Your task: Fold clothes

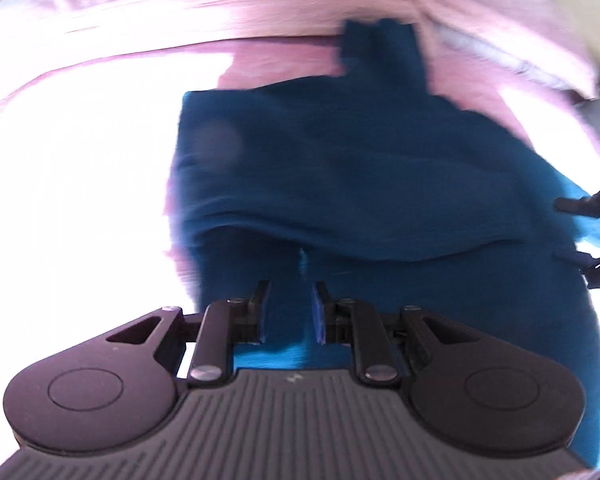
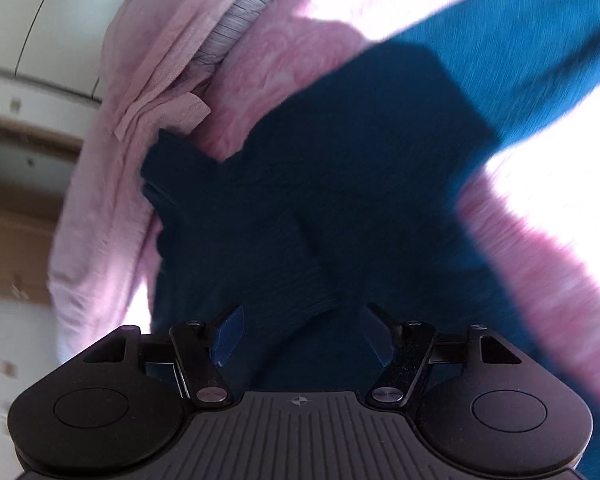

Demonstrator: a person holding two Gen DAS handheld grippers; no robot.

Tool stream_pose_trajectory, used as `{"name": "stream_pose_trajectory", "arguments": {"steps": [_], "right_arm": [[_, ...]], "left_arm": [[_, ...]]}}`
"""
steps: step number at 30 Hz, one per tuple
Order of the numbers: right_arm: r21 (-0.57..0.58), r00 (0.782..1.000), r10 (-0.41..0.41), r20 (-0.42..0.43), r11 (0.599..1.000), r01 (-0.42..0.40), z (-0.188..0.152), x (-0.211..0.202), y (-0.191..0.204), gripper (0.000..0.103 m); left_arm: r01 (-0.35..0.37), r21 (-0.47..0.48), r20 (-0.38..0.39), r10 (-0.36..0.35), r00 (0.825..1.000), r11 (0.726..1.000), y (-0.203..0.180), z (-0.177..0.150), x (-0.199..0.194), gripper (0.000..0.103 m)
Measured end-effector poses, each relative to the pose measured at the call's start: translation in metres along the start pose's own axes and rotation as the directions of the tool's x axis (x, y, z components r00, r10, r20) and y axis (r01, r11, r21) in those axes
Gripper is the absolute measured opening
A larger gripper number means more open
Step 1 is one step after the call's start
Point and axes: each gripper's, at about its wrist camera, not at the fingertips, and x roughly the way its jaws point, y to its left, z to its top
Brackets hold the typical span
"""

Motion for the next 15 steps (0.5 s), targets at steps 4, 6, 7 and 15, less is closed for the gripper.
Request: {"name": "stream_pose_trajectory", "arguments": {"steps": [4, 6, 7, 15], "right_arm": [[0.107, 0.999, -0.032, -0.027, 0.994, 0.035, -0.003, 0.038, -0.001, 0.053], [0.1, 0.999, -0.049, -0.012, 0.994, 0.05, -0.001, 0.049, 0.004, 0.039], [0.085, 0.998, -0.057, 0.001, 0.995, 0.057, 0.0, 0.053, 0.007, 0.011], [-0.288, 0.932, 0.0, 0.362, 0.951, 0.112, 0.014, 0.0, 0.062, 0.006]], "left_arm": [[-0.004, -0.066, -0.019, 0.003, 1.0, 0.998, 0.024, 0.001, 0.008, 0.017], [-0.003, -0.078, -0.017, 0.002, 1.0, 0.997, 0.032, -0.001, 0.011, 0.017], [-0.003, -0.075, -0.015, 0.002, 1.0, 0.997, 0.033, -0.002, 0.011, 0.017], [-0.008, -0.047, 0.01, 0.009, 1.0, 0.999, 0.03, 0.005, 0.027, 0.017]]}}
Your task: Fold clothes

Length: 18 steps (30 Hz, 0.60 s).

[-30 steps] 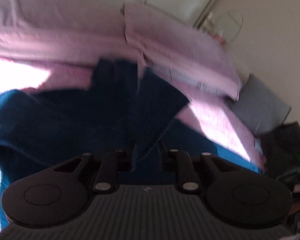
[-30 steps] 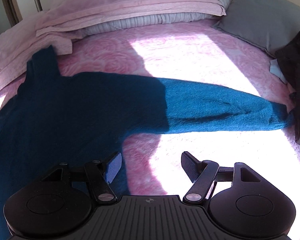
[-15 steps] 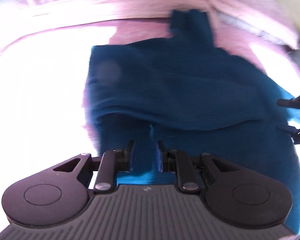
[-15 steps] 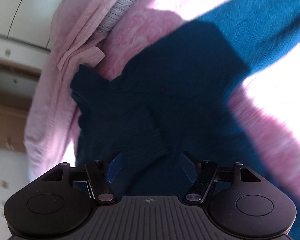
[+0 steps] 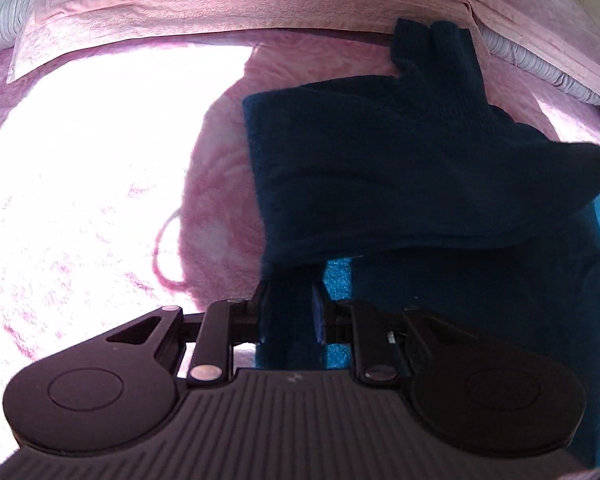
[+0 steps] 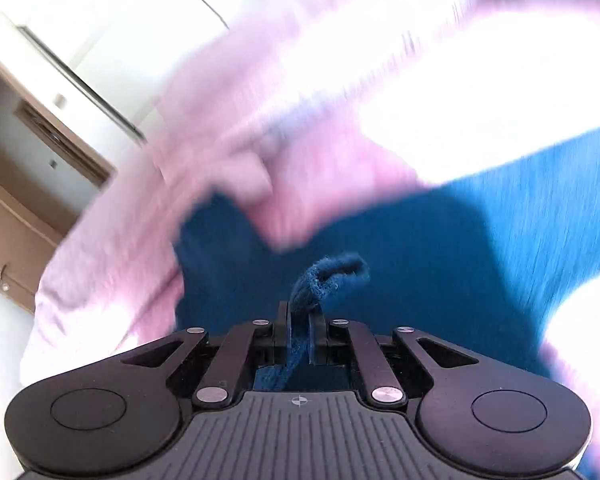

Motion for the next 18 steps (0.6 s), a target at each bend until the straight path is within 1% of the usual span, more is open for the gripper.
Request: {"name": "stream_pose_trajectory", "arguments": {"steps": [1, 2, 3, 5, 6, 7, 12, 13, 15, 16, 18], "right_arm": [[-0.03, 0.999, -0.019, 0.038, 0.999, 0.021, 0.007, -0.005, 0.0, 0.006], [-0.027, 0.998, -0.058, 0.027, 0.998, 0.058, 0.012, -0.001, -0.009, 0.006], [-0.007, 0.996, -0.084, -0.018, 0.996, 0.083, 0.016, 0.008, -0.021, 0.006], [0.055, 0.99, -0.095, -0.106, 0.993, 0.101, 0.015, 0.025, -0.042, 0.006], [0.064, 0.986, -0.098, -0.131, 0.992, 0.107, 0.013, 0.031, -0.048, 0.006], [0.049, 0.984, -0.111, -0.143, 0.992, 0.119, 0.009, 0.035, -0.049, 0.006], [-0.023, 0.985, -0.113, -0.132, 0.994, 0.111, 0.009, 0.035, -0.037, 0.006], [-0.035, 0.982, -0.127, -0.141, 0.992, 0.124, 0.009, 0.034, -0.037, 0.006], [-0.062, 0.96, -0.196, -0.2, 0.98, 0.188, 0.006, 0.037, -0.042, 0.008], [-0.068, 0.954, -0.22, -0.206, 0.975, 0.21, 0.006, 0.038, -0.043, 0.012], [-0.077, 0.953, -0.254, -0.164, 0.967, 0.244, 0.008, 0.03, -0.042, 0.015]], "left_arm": [[-0.002, 0.002, 0.002, 0.002, 1.0, 1.0, -0.001, 0.0, 0.003, 0.017], [-0.004, 0.005, 0.003, 0.004, 1.0, 1.0, -0.003, 0.001, 0.006, 0.017], [-0.009, 0.011, 0.001, 0.009, 1.0, 1.0, -0.005, 0.001, 0.009, 0.017], [-0.022, 0.032, 0.001, 0.022, 1.0, 0.999, -0.01, 0.002, 0.015, 0.017], [-0.028, 0.043, 0.001, 0.028, 1.0, 0.999, -0.012, 0.002, 0.016, 0.017], [-0.033, 0.052, 0.001, 0.033, 0.999, 0.998, -0.013, 0.003, 0.016, 0.017], [-0.032, 0.048, 0.056, 0.029, 0.998, 0.998, -0.019, 0.016, 0.003, 0.017], [-0.028, 0.044, 0.071, 0.025, 0.997, 0.999, -0.02, 0.02, 0.001, 0.017], [-0.011, 0.039, 0.101, 0.007, 0.995, 0.999, -0.022, 0.029, -0.002, 0.017], [-0.004, 0.041, 0.112, 0.0, 0.994, 0.999, -0.024, 0.033, -0.003, 0.017], [-0.005, 0.069, 0.115, -0.003, 0.993, 0.998, -0.03, 0.04, 0.005, 0.017]]}}
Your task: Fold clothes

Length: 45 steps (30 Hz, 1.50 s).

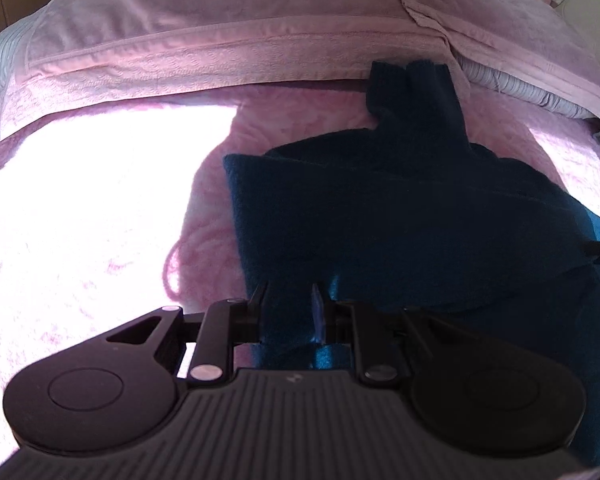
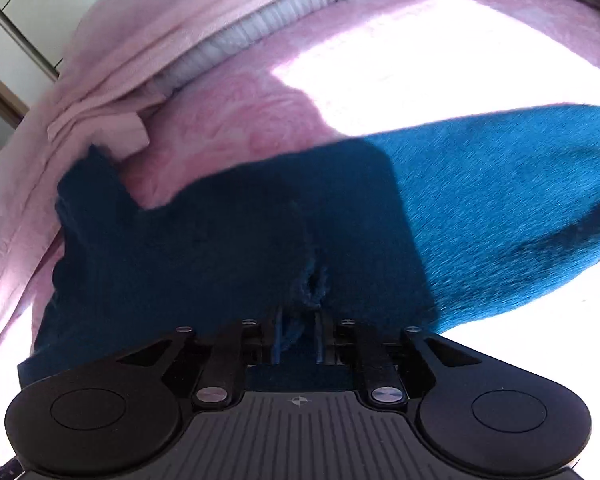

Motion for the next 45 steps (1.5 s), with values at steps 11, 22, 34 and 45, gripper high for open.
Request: {"name": "stream_pose_trajectory", "arguments": {"steps": [11, 22, 34, 45], "right_arm": [[0.031, 0.996, 0.058, -0.062, 0.998, -0.057, 0.006, -0.006, -0.046, 0.018], [0.721, 0.965, -0.059, 0.255, 0.677, -0.149, 0.022, -0.093, -0.301, 0.071], [0.479, 0.958, -0.037, 0.284, 0.871, -0.109, 0.07, -0.085, -0.275, 0.007], [-0.706, 0.924, 0.38, 0.045, 0.667, -0.24, -0.027, -0.109, 0.143, 0.045]], "left_arm": [[-0.058, 0.134, -0.114, 0.073, 0.991, 0.989, -0.013, -0.011, 0.033, 0.018], [-0.045, -0.027, -0.129, 0.041, 0.991, 0.999, -0.027, -0.013, 0.0, 0.017], [-0.033, -0.218, -0.144, 0.002, 0.99, 0.975, -0.016, -0.007, -0.022, 0.018], [-0.006, -0.384, -0.131, -0.048, 0.99, 0.923, 0.012, -0.035, -0.057, 0.018]]}}
